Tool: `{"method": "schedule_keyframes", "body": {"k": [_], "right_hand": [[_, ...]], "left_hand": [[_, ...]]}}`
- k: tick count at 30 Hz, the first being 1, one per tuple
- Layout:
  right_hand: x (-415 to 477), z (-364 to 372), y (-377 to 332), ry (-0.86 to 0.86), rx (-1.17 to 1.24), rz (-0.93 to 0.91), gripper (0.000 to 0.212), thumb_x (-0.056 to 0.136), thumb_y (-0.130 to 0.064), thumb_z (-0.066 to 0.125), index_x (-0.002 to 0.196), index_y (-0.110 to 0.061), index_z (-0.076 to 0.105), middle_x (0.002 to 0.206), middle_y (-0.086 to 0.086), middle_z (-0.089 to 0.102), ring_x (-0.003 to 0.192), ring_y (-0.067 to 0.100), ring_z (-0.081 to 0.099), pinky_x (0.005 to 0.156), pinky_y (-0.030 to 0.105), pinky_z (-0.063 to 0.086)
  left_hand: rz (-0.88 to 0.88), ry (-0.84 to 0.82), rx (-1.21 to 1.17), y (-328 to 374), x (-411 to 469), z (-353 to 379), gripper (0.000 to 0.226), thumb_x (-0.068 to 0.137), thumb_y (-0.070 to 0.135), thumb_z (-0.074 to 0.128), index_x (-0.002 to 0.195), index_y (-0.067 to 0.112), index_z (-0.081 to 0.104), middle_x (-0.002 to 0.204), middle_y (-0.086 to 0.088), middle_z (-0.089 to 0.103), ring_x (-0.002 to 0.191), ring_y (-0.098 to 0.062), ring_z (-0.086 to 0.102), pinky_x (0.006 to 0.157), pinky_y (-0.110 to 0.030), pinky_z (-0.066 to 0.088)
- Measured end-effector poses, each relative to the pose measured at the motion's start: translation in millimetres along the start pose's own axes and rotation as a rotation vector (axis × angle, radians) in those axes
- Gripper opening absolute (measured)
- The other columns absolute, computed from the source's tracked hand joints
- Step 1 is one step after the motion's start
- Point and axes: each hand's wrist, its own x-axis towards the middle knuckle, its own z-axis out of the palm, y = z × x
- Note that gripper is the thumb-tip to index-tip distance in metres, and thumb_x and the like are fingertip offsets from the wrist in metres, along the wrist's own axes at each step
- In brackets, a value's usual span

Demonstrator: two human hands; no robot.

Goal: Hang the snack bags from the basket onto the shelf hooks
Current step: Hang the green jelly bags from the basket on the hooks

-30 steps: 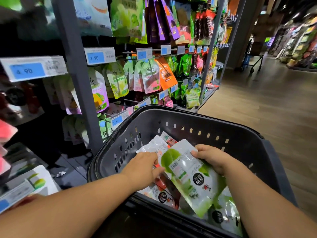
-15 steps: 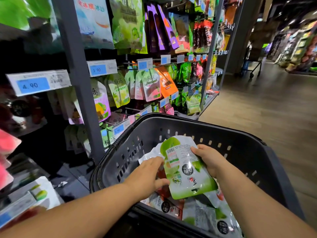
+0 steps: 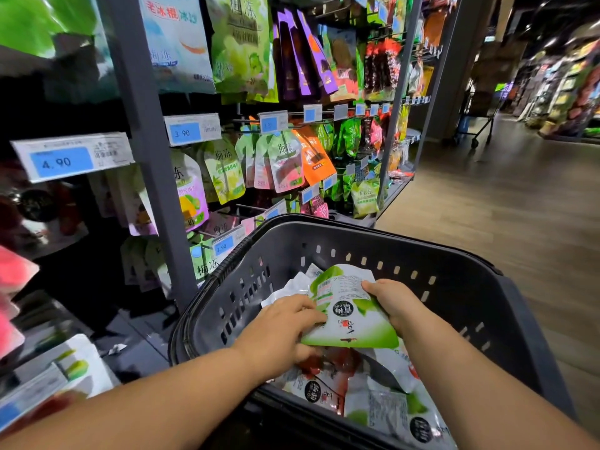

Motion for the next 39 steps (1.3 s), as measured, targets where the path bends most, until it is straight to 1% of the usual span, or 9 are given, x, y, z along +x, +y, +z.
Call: {"method": "schedule_keyframes", "body": {"k": [5,10,17,25,30,32,34,36,39], "right_hand": [[-0.9,7.9,0.8,0.004,0.044,0.021,0.016,0.096,-0.009,0.062,0.083,-0.002,0.056,0.075,0.018,0.061,0.059,0.028,0.060,0.058,0.033,0.050],[-6.9,11.5,3.3,-0.100,0.140,0.067,0.017,0.098,-0.006,0.055,0.085,0.002,0.064,0.067,0.013,0.065,0.049,0.017,0.065,0.044,0.025,0.051],[-12.7,11.4,4.0,-0.372,0.079,-0.017,0.007,0.096,-0.012,0.060,0.100,-0.006,0.059,0.086,0.013,0.073,0.078,0.022,0.073,0.065,0.030,0.059],[-12.4,8.2,3.7,-0.461,-0.184,-0.254,0.056,0.061,-0.034,0.085,0.111,-0.014,0.068,0.104,0.010,0.072,0.093,0.018,0.069,0.088,0.034,0.051],[-16.4,14.1,7.1,-0.539,-0.091,-0.257,0.014,0.085,-0.003,0.070,0.098,-0.007,0.065,0.085,0.005,0.073,0.078,0.019,0.069,0.070,0.027,0.055],[-16.7,18.8,7.4,-0.541,0.030,-0.246,0.024,0.082,-0.005,0.071,0.104,-0.007,0.061,0.093,0.012,0.071,0.081,0.024,0.069,0.071,0.032,0.057],[-16.5,21.2,5.0,-0.525,0.144,-0.259,0.035,0.075,-0.010,0.074,0.107,-0.007,0.060,0.097,0.015,0.069,0.084,0.027,0.068,0.076,0.037,0.058],[-17.8,22.9,0.1,-0.503,0.247,-0.282,0.034,0.074,-0.010,0.076,0.105,-0.008,0.060,0.098,0.015,0.070,0.085,0.027,0.067,0.081,0.041,0.057],[-19.9,28.8,-5.9,-0.503,0.337,-0.323,0.033,0.077,-0.013,0.069,0.108,-0.008,0.061,0.103,0.015,0.070,0.090,0.027,0.067,0.084,0.041,0.056]], "left_hand": [[-0.014,0.054,0.009,-0.3,-1.7,-4.9,0.054,0.096,0.017,0.052,0.144,0.041,0.044,0.151,0.020,0.040,0.140,-0.009,0.034,0.111,-0.019,0.024],[-0.116,0.151,-0.096,0.1,-4.8,-6.6,0.041,0.097,0.025,0.045,0.130,0.045,0.058,0.124,0.014,0.066,0.116,-0.011,0.054,0.089,-0.021,0.037],[-0.220,0.286,-0.250,-8.0,-3.0,0.2,0.019,0.098,0.020,0.053,0.105,0.030,0.069,0.084,0.006,0.067,0.082,-0.017,0.059,0.069,-0.027,0.044],[-0.219,0.297,-0.387,-7.2,-0.4,-3.4,0.038,0.100,0.028,0.054,0.068,0.049,0.054,0.059,0.008,0.052,0.060,-0.005,0.049,0.055,-0.017,0.033],[-0.246,0.333,-0.473,-8.9,1.3,-3.3,0.034,0.098,0.028,0.057,0.067,0.041,0.053,0.057,0.008,0.052,0.059,-0.009,0.049,0.059,-0.022,0.037],[-0.299,0.368,-0.604,-10.2,2.2,-2.4,0.022,0.094,0.029,0.064,0.076,0.041,0.060,0.061,0.013,0.062,0.063,-0.005,0.057,0.067,-0.023,0.047],[-0.356,0.299,-0.765,-10.7,2.0,-3.1,0.014,0.085,0.028,0.074,0.091,0.034,0.062,0.082,0.012,0.073,0.080,-0.005,0.068,0.080,-0.027,0.055],[-0.372,0.134,-0.872,-13.3,3.1,-1.3,0.038,0.077,0.024,0.082,0.108,0.024,0.061,0.102,0.005,0.075,0.092,-0.007,0.071,0.088,-0.029,0.056],[-0.337,-0.043,-0.741,-11.4,3.9,0.3,0.033,0.070,0.027,0.088,0.094,0.025,0.066,0.077,0.022,0.072,0.074,0.007,0.065,0.080,-0.016,0.053]]}}
